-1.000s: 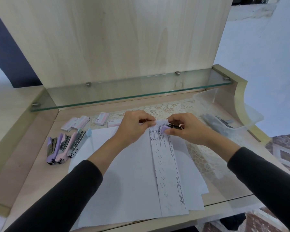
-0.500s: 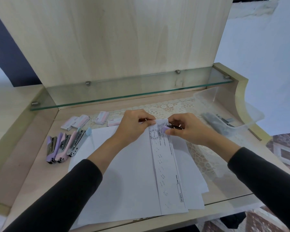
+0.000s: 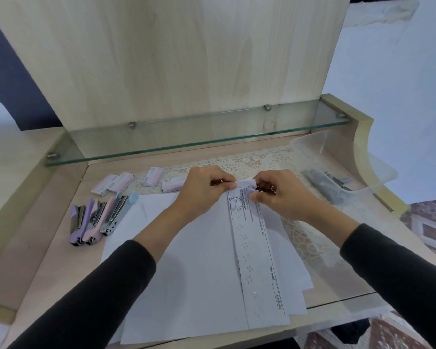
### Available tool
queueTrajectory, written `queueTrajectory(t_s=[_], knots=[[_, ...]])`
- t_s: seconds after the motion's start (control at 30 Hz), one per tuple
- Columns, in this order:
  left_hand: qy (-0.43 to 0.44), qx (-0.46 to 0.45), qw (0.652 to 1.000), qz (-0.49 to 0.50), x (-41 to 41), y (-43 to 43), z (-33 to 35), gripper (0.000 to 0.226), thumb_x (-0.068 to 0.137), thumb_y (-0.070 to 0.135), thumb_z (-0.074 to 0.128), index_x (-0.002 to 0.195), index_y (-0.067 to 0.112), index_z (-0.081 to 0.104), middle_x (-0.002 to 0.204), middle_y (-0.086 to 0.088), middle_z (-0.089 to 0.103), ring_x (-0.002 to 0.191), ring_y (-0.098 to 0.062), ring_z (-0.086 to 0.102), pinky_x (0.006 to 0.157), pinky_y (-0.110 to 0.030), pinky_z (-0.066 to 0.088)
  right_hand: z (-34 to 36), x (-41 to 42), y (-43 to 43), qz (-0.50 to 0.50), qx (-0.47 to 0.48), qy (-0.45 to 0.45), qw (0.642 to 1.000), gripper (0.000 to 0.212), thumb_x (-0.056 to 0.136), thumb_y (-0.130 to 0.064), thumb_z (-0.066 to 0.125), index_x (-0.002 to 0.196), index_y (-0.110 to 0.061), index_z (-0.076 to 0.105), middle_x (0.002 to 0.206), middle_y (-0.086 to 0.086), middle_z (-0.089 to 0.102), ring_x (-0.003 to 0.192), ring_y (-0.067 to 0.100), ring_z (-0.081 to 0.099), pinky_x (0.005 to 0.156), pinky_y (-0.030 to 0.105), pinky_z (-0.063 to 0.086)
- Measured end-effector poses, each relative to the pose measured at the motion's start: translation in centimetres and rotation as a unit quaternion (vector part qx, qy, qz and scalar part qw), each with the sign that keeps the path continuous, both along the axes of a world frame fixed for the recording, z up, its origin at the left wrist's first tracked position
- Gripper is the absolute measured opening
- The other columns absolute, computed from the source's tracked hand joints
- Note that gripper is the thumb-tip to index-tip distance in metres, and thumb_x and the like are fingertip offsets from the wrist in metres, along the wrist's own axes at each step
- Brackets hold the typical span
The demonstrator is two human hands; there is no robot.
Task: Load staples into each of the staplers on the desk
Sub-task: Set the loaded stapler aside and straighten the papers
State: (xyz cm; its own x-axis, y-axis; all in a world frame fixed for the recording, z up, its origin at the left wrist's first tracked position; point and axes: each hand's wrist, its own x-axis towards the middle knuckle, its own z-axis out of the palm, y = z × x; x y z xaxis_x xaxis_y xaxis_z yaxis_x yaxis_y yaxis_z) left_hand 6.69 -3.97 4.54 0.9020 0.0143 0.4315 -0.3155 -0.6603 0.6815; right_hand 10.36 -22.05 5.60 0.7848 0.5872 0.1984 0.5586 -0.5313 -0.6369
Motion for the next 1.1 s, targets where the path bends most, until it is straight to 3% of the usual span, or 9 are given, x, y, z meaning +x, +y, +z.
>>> queueTrajectory(t_s=[0.23, 0.4, 0.53, 0.63, 0.8, 0.87, 1.0, 1.1], knots=[[0.003, 0.012, 1.000, 0.002, 0.1, 0.1, 0.0, 0.011, 0.073, 0.005, 0.072, 0.083, 0.003, 0.073, 0.078, -0.002, 0.068, 0.065, 0.003, 0.055, 0.065, -0.006, 0.042, -0.1, -0.2, -0.4, 0.010, -0.009, 0.012, 1.000, 0.029, 0.077, -0.033, 0.067, 0.083, -0.005, 0.062, 0.078, 0.008, 0.061, 0.068, 0.023, 0.051, 0.061, 0.029, 0.037], [0.035, 0.002, 0.999, 0.014, 0.4, 0.0, -0.2, 0.014, 0.075, 0.007, 0.071, 0.088, 0.003, 0.072, 0.082, -0.003, 0.067, 0.071, -0.008, 0.056, 0.066, -0.004, 0.040, -0.4, 0.0, -1.9, -0.016, -0.035, 0.014, 0.999, 0.029, 0.076, -0.037, 0.067, 0.098, -0.020, 0.062, 0.087, -0.006, 0.058, 0.070, 0.004, 0.049, 0.065, 0.019, 0.040], [0.072, -0.010, 0.997, 0.007, 0.7, -0.4, -0.8, 0.014, 0.078, 0.009, 0.069, 0.091, 0.008, 0.071, 0.083, 0.001, 0.066, 0.071, -0.003, 0.054, 0.066, -0.004, 0.041, -1.2, 0.5, -3.4, -0.097, -0.069, -0.030, 0.992, 0.034, 0.076, -0.041, 0.066, 0.099, -0.017, 0.064, 0.089, 0.004, 0.062, 0.074, 0.014, 0.052, 0.061, 0.023, 0.039], [0.095, 0.003, 0.995, 0.009, 1.1, -1.0, -1.6, 0.014, 0.079, 0.011, 0.068, 0.092, 0.013, 0.071, 0.089, -0.004, 0.069, 0.072, -0.009, 0.053, 0.067, -0.011, 0.042, -1.9, 0.4, -3.8, -0.135, -0.097, -0.057, 0.984, 0.032, 0.079, -0.041, 0.063, 0.097, -0.015, 0.065, 0.090, 0.007, 0.062, 0.076, 0.018, 0.051, 0.059, 0.025, 0.035], [0.095, 0.089, 0.991, 0.024, 1.2, -1.2, -2.4, 0.012, 0.083, 0.022, 0.064, 0.091, 0.016, 0.071, 0.095, -0.003, 0.064, 0.087, -0.016, 0.054, 0.085, -0.036, 0.043, -2.5, -0.2, -3.7, -0.152, -0.144, -0.079, 0.975, 0.042, 0.080, -0.047, 0.060, 0.109, -0.016, 0.061, 0.094, 0.002, 0.055, 0.085, 0.015, 0.046, 0.067, 0.026, 0.035], [0.093, 0.095, 0.991, 0.035, 0.7, -0.6, -2.1, 0.014, 0.085, 0.025, 0.061, 0.092, 0.017, 0.071, 0.098, -0.002, 0.064, 0.090, -0.016, 0.053, 0.087, -0.037, 0.041, -2.3, -0.3, -3.6, -0.153, -0.148, -0.078, 0.974, 0.045, 0.078, -0.048, 0.061, 0.108, -0.015, 0.062, 0.092, 0.001, 0.053, 0.084, 0.015, 0.046, 0.066, 0.027, 0.037], [0.096, 0.088, 0.989, 0.070, -0.7, 1.8, -1.1, 0.017, 0.088, 0.023, 0.057, 0.093, 0.014, 0.071, 0.100, -0.004, 0.065, 0.091, -0.017, 0.055, 0.088, -0.037, 0.042, -1.5, -0.7, -3.2, -0.148, -0.141, -0.071, 0.976, 0.053, 0.077, -0.043, 0.065, 0.120, -0.015, 0.054, 0.110, 0.007, 0.056, 0.100, 0.022, 0.051, 0.079, 0.031, 0.042], [0.102, 0.065, 0.987, 0.108, -1.7, 4.0, -0.7, 0.018, 0.089, 0.018, 0.055, 0.094, 0.012, 0.071, 0.101, -0.005, 0.066, 0.091, -0.018, 0.057, 0.087, -0.035, 0.045, -0.8, -1.4, -2.4, -0.132, -0.125, -0.090, 0.979, 0.051, 0.078, -0.039, 0.065, 0.123, -0.016, 0.053, 0.112, 0.007, 0.056, 0.102, 0.022, 0.050, 0.081, 0.029, 0.040]])
